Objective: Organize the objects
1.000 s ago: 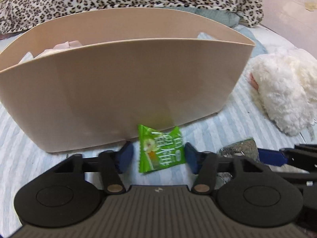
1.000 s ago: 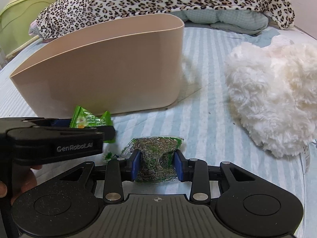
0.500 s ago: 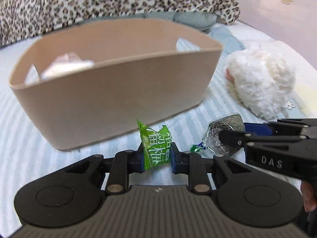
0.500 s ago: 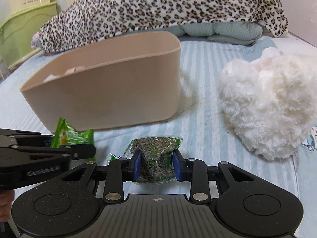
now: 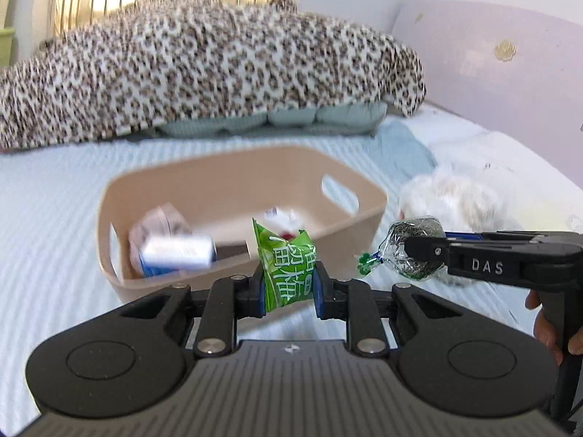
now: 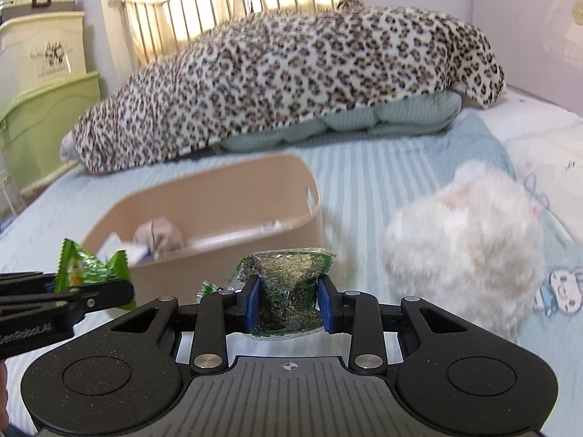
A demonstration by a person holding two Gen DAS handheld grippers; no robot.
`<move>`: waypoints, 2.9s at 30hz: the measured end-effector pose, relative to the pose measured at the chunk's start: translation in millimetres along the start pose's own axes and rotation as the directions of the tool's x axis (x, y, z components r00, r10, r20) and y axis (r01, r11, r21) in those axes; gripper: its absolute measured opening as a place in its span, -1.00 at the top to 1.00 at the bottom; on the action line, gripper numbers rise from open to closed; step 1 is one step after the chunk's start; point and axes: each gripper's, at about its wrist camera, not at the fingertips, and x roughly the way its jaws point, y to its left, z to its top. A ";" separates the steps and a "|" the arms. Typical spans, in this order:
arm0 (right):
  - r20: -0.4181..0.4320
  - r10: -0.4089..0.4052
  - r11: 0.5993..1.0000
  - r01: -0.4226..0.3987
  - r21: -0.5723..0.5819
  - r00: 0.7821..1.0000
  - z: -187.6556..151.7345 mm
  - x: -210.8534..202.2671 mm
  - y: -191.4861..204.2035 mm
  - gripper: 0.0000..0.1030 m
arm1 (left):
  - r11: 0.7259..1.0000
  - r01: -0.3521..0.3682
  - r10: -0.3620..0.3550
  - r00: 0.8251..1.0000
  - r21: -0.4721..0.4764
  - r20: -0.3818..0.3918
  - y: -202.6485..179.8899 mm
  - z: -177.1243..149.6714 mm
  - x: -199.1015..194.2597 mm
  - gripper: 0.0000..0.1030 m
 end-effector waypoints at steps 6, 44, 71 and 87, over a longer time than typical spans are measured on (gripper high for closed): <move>0.055 0.000 1.000 0.001 -0.017 0.999 35.6 8.1 9.2 0.41 | 0.998 -0.064 0.064 0.997 0.012 0.040 3.9 22.6 7.3 0.52; -0.074 -0.058 0.993 0.050 -0.111 0.996 44.5 22.6 47.3 -0.57 | 0.954 -0.299 0.297 0.951 -0.009 -0.088 20.2 30.1 36.9 -0.49; -0.079 -0.033 0.992 0.023 -0.126 0.996 -8.3 -145.2 68.0 -0.76 | 0.956 -0.286 0.283 0.957 -0.058 -0.062 -27.8 -15.2 -137.5 -0.48; -0.086 -0.005 0.991 -0.007 -0.134 0.996 -38.7 -186.6 72.8 -0.76 | 0.958 -0.286 0.284 0.957 -0.021 -0.063 -47.6 -44.4 -175.2 -0.47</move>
